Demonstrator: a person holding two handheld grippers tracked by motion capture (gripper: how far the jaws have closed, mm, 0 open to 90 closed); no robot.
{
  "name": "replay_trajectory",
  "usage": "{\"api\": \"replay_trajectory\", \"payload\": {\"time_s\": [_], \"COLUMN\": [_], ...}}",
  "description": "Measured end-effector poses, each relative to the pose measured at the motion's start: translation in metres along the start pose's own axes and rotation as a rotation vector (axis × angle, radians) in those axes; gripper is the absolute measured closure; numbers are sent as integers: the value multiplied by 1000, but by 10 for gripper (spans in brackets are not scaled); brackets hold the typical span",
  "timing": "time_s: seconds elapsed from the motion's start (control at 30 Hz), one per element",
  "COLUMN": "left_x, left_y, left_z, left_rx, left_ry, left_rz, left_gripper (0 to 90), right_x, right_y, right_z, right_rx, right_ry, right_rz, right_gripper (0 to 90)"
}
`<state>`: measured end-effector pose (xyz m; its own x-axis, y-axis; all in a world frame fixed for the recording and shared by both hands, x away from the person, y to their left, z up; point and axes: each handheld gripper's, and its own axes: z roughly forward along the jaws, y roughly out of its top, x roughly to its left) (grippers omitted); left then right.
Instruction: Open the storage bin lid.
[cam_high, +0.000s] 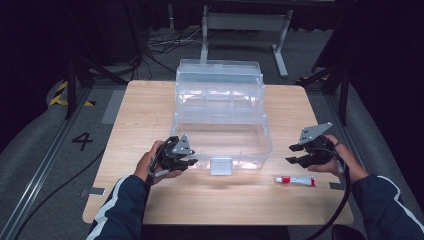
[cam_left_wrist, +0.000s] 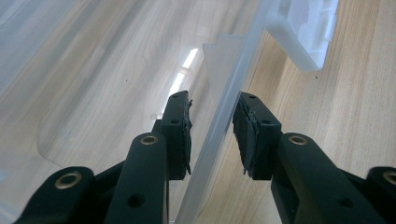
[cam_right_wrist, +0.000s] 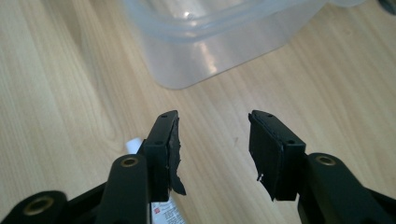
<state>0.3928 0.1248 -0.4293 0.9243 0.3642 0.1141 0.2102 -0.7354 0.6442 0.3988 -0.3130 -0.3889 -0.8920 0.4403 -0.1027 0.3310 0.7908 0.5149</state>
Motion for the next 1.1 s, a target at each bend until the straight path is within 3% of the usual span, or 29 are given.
{"api": "replay_trajectory", "payload": {"time_s": [0.1, 0.27, 0.63, 1.1], "left_x": [0, 0, 0, -1], "left_y": [0, 0, 0, 0], "left_z": [0, 0, 0, 0], "left_rx": [0, -2, -3, -2], "left_ry": [0, 2, 4, 5], "left_rz": [1, -2, -5, -5], "left_gripper": [670, 667, 665, 664], "right_x": [3, 12, 24, 32], "right_y": [-3, -12, -18, -20], "right_z": [3, 12, 23, 40], "right_rx": [14, 67, 141, 232], "right_ry": [17, 60, 136, 162], "right_rz": [-3, -55, -111, -138], "right_gripper": [544, 575, 631, 627]}}
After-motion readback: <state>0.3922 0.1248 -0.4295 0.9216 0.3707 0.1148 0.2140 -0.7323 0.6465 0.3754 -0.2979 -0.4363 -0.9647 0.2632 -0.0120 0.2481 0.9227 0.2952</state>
